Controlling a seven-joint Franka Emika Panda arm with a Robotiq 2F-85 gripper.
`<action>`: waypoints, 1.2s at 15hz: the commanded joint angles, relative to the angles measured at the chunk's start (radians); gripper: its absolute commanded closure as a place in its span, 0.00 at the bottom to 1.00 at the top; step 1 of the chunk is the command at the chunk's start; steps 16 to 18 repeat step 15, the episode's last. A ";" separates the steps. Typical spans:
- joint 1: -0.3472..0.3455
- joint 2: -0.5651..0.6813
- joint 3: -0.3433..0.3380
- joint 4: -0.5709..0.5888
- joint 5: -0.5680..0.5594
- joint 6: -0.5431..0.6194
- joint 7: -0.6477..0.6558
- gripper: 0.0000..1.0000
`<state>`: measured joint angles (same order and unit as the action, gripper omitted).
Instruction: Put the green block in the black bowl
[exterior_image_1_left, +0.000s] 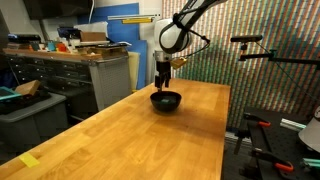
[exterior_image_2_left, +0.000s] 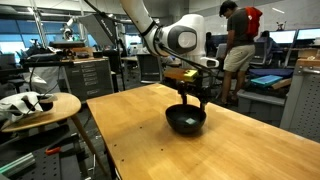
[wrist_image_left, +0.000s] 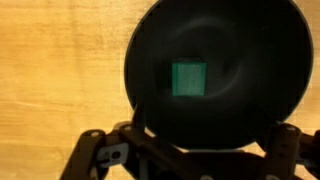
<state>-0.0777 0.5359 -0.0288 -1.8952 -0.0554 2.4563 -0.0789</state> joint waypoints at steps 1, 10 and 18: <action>0.015 -0.099 -0.022 -0.032 -0.028 -0.031 0.007 0.00; 0.022 -0.249 -0.017 0.006 -0.097 -0.288 -0.032 0.00; 0.021 -0.236 -0.016 0.004 -0.084 -0.266 -0.018 0.00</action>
